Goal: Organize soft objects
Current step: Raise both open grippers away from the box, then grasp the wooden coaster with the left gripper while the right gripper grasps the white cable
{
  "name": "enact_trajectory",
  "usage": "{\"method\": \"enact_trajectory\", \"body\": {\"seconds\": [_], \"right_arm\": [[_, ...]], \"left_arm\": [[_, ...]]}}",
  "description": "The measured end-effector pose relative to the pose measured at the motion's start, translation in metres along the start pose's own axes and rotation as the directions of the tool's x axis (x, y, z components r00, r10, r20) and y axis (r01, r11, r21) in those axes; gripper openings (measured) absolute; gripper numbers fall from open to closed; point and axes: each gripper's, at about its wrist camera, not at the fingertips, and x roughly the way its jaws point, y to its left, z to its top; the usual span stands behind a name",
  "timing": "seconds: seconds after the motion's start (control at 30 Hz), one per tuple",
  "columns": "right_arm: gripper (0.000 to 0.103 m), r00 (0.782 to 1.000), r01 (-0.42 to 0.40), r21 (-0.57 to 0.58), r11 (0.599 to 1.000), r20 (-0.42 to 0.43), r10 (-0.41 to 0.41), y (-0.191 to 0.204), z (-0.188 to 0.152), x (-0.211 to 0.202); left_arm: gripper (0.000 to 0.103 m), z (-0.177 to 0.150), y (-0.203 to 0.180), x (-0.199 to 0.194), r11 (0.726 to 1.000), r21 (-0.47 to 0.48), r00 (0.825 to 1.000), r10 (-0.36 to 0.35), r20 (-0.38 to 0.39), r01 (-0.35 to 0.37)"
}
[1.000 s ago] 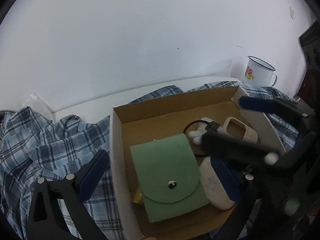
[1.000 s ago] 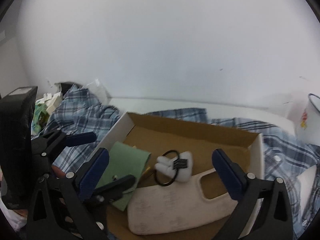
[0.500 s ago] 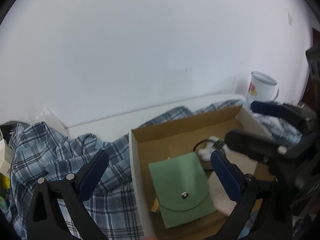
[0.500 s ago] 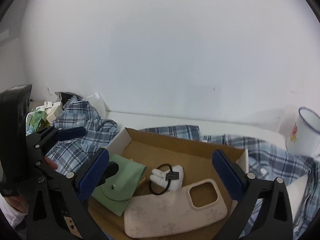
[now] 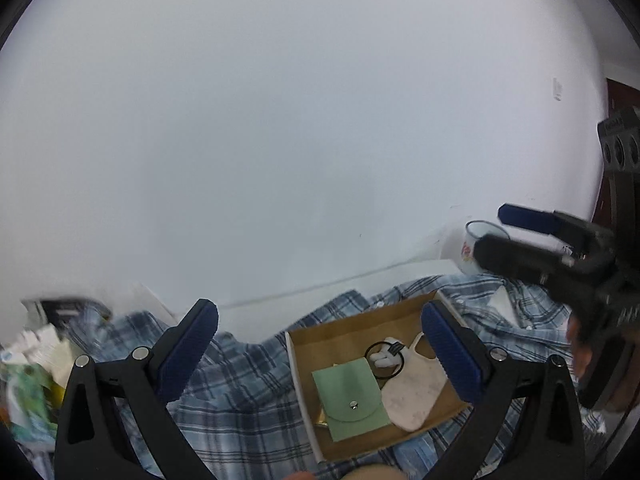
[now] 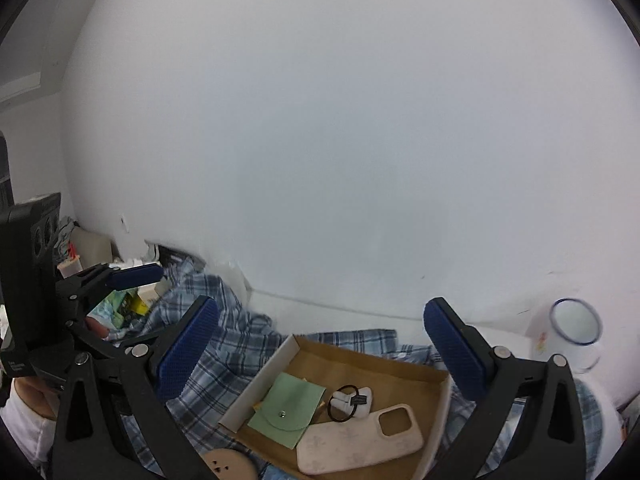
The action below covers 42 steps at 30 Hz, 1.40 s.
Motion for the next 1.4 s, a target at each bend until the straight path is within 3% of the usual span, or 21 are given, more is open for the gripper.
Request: {"method": "enact_trajectory", "body": {"seconds": [0.1, 0.3, 0.53, 1.0, 1.23, 1.4], "right_arm": [[0.103, 0.999, 0.033, -0.004, 0.999, 0.02, -0.033, 0.008, 0.007, -0.031], [0.103, 0.995, 0.09, 0.0, 0.996, 0.047, -0.09, 0.026, -0.003, -0.091], [0.103, 0.987, 0.161, 0.012, 0.987, 0.023, -0.162, 0.045, -0.031, -0.124], [0.103, 0.983, 0.183, 0.004, 0.983, -0.011, -0.182, 0.073, -0.093, -0.115], [0.103, 0.956, 0.248, -0.004, 0.969, -0.164, -0.245, 0.045, -0.155, -0.102], [0.103, 0.938, 0.224, -0.025, 0.974, -0.266, -0.223, 0.025, -0.183, -0.085]], "left_arm": [[0.103, 0.003, -0.001, -0.026, 1.0, 0.005, 0.999, 0.018, 0.029, -0.018], [0.103, -0.001, 0.003, -0.079, 0.999, -0.029, 0.996, -0.019, 0.084, 0.021], [0.103, -0.025, 0.007, -0.115, 0.992, -0.073, 0.99, -0.094, 0.101, 0.102], [0.103, -0.074, -0.003, -0.085, 0.981, -0.078, 0.984, -0.176, -0.002, 0.175], [0.103, -0.087, -0.018, -0.047, 0.986, -0.019, 0.983, -0.168, -0.079, 0.167], [0.103, -0.111, -0.015, -0.019, 0.988, -0.046, 0.977, -0.154, -0.144, 0.149]]}}
